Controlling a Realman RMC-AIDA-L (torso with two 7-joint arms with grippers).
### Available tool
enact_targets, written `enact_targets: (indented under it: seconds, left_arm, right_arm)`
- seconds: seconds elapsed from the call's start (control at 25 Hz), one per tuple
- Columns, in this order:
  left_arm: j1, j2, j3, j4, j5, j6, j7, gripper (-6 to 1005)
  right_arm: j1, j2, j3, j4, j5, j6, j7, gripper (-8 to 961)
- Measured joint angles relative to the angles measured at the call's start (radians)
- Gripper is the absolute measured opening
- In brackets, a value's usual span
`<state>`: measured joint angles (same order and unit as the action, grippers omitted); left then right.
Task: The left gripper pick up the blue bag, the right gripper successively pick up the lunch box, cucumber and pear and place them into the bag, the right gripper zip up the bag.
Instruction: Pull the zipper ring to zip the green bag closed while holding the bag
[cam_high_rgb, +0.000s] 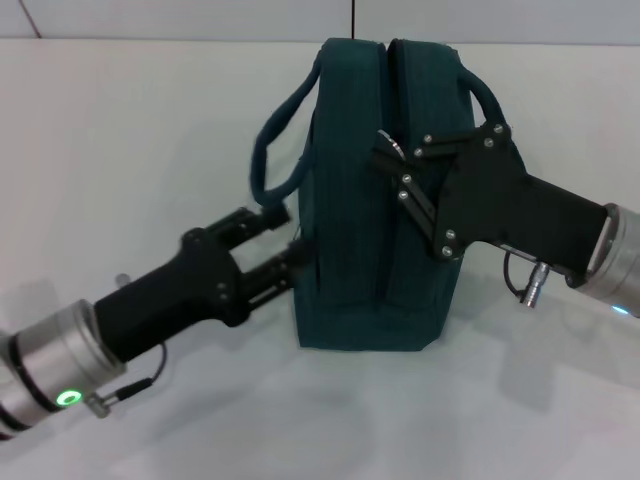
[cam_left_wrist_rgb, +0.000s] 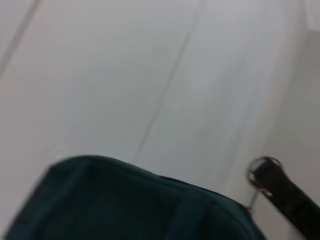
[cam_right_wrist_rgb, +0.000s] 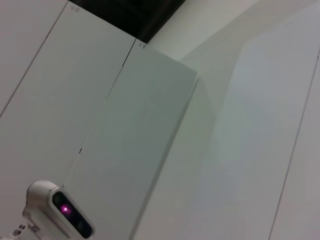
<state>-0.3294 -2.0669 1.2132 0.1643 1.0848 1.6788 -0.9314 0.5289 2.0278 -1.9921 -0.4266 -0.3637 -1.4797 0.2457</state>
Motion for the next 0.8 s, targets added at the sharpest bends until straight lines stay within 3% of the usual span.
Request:
enact_targets:
  seconds: [0.4, 0.8]
  left_arm:
    - [-0.053, -0.026, -0.001, -0.006, 0.042, -0.007, -0.033, 633]
    - [-0.060, -0.028, -0.008, -0.014, 0.006, -0.022, -0.016, 604]
  right_arm:
    - [-0.003, 0.000, -0.005, -0.011, 0.000, 0.013, 0.000, 19]
    - [-0.017, 0.000, -0.005, -0.012, 0.012, 0.004, 0.000, 20]
